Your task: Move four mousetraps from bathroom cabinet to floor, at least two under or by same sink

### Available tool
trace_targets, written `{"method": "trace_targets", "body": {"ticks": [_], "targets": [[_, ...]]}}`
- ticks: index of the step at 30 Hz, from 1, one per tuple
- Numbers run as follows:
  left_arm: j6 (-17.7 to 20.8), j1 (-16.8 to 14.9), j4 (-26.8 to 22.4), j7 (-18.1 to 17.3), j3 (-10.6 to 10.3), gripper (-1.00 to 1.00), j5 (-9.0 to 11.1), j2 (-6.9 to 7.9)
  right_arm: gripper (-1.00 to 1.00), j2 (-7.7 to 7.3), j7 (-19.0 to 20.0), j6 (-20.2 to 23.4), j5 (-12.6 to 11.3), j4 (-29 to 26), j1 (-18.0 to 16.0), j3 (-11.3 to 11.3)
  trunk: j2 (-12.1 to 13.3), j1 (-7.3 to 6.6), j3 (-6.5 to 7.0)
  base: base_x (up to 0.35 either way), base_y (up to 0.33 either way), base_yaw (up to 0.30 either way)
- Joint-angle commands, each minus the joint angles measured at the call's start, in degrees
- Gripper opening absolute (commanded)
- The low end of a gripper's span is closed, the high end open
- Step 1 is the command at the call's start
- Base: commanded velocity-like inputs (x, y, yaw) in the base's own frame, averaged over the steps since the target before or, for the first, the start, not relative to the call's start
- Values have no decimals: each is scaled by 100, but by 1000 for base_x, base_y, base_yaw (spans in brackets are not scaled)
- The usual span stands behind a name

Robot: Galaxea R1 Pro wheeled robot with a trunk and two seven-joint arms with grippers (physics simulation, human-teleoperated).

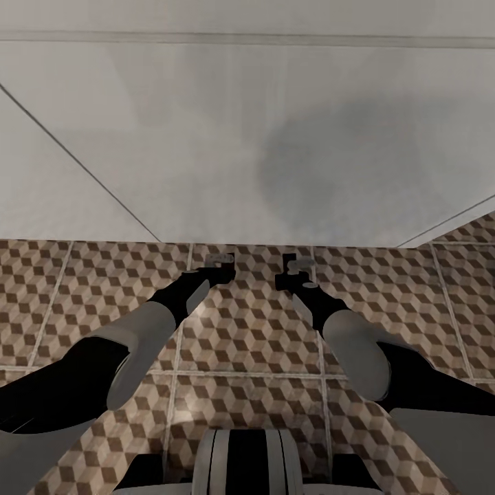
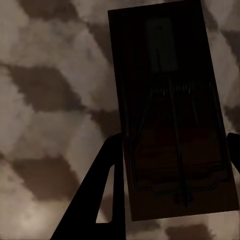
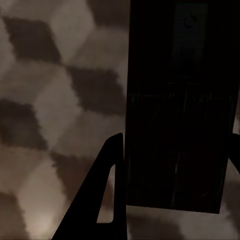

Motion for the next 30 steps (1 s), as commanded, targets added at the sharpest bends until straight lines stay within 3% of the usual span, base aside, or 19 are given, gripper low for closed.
{"method": "trace_targets", "body": {"ticks": [1,4,30], "targets": [[27,-1,-8,27,-23,-100,29,0,-100,3,-4,-5,52,2,-3,-47,-3,1,-25,1,0,0],[27,-1,-8,27,-23,-100,29,0,-100,3,-4,-5,52,5,-3,-47,-7,9,-92,0,0,0],[27,-1,-8,27,-23,-100,29,0,-100,3,-4,-2,54,7,-3,-47,-7,9,-92,25,0,0]]}}
